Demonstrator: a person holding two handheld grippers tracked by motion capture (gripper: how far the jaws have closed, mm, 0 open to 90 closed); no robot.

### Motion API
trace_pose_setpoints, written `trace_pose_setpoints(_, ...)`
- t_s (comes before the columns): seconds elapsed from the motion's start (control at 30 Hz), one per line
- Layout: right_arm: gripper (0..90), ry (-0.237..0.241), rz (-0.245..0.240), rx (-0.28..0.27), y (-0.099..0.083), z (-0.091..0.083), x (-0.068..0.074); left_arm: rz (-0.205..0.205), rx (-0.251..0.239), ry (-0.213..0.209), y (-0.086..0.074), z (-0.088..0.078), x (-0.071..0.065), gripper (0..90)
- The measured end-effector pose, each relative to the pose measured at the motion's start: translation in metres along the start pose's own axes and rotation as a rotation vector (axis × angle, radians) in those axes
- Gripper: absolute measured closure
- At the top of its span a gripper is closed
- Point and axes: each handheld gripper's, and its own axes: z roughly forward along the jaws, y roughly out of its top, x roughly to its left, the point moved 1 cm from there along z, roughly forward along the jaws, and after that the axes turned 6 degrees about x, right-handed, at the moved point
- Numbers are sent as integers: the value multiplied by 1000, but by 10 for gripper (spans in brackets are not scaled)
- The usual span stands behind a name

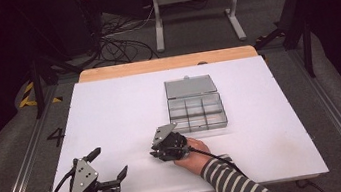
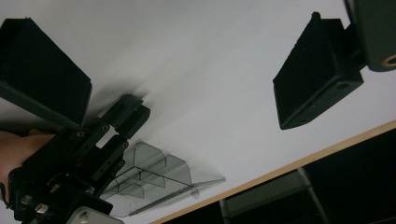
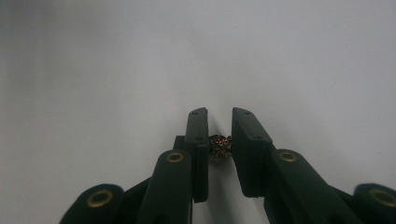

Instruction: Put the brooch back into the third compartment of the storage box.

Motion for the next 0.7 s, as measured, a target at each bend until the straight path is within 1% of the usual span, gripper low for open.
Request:
trace_pose_setpoints(0.07, 773, 0, 2, -1, 0, 0, 0, 5, 1, 2, 0, 0, 0, 52)
trace_pose_setpoints(0.2, 773, -3, 6, -3, 0, -2, 0, 0, 0, 0, 0, 0, 0, 52)
trace_pose_setpoints(0.27, 773, -1, 2, -6, 0, -3, 0, -4, 0, -1, 0, 0, 0, 52)
trace_pose_setpoints(0.33, 773, -4, -1, -12, 0, -5, 0, 1, -3, 3, 0, 0, 1, 52)
trace_pose_setpoints(0.6, 773, -23, -8, -39, 3, -21, -2, 3, 1, 0, 0, 0, 1, 52)
trace_pose_setpoints(0.67, 773, -28, -11, -46, 4, -26, -3, -5, 1, -4, 0, 0, 0, 52)
trace_pose_setpoints(0.7, 773, -28, -6, -49, 4, -28, -3, 0, 3, -3, 0, 0, 1, 52)
